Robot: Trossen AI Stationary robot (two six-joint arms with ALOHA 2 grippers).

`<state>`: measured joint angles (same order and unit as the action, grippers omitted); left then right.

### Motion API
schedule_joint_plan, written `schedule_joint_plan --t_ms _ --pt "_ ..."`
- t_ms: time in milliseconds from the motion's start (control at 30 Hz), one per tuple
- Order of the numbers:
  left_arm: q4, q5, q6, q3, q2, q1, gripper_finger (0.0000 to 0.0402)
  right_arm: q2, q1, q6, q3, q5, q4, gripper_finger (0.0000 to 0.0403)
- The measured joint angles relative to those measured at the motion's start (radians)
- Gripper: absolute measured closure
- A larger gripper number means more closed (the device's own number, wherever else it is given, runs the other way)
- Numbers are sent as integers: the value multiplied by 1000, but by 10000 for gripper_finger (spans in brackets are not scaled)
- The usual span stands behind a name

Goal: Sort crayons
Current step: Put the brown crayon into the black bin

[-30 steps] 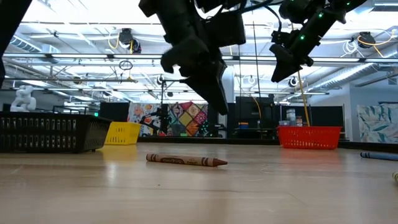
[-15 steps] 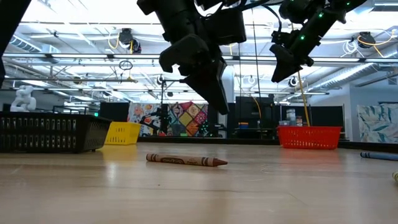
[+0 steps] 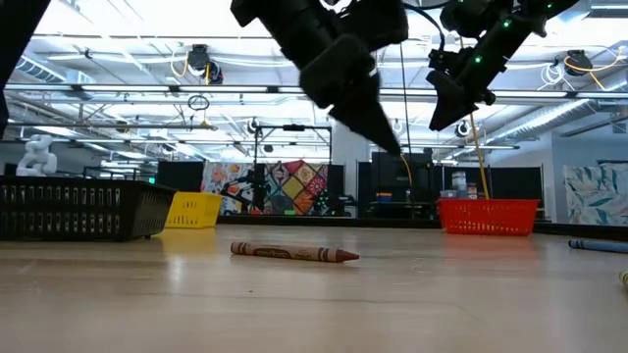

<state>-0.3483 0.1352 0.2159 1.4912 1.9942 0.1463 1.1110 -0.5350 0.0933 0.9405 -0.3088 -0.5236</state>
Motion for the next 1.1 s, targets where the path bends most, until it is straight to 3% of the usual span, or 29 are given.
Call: schedule_joint_plan --t_ms 467,633,767,967,1100 --pt "251 68 -23 0 0 -14 401 0 0 26 0 0 -5 307" --pt "272 82 -25 0 0 -24 401 0 0 26 0 0 -5 307" --pt "228 82 -33 0 0 -34 401 0 0 26 0 0 -5 307" --pt "38 30 -226 0 1 -53 401 0 0 26 0 0 -5 307" --pt "-14 13 -238 0 1 -60 401 0 0 26 0 0 -4 307"
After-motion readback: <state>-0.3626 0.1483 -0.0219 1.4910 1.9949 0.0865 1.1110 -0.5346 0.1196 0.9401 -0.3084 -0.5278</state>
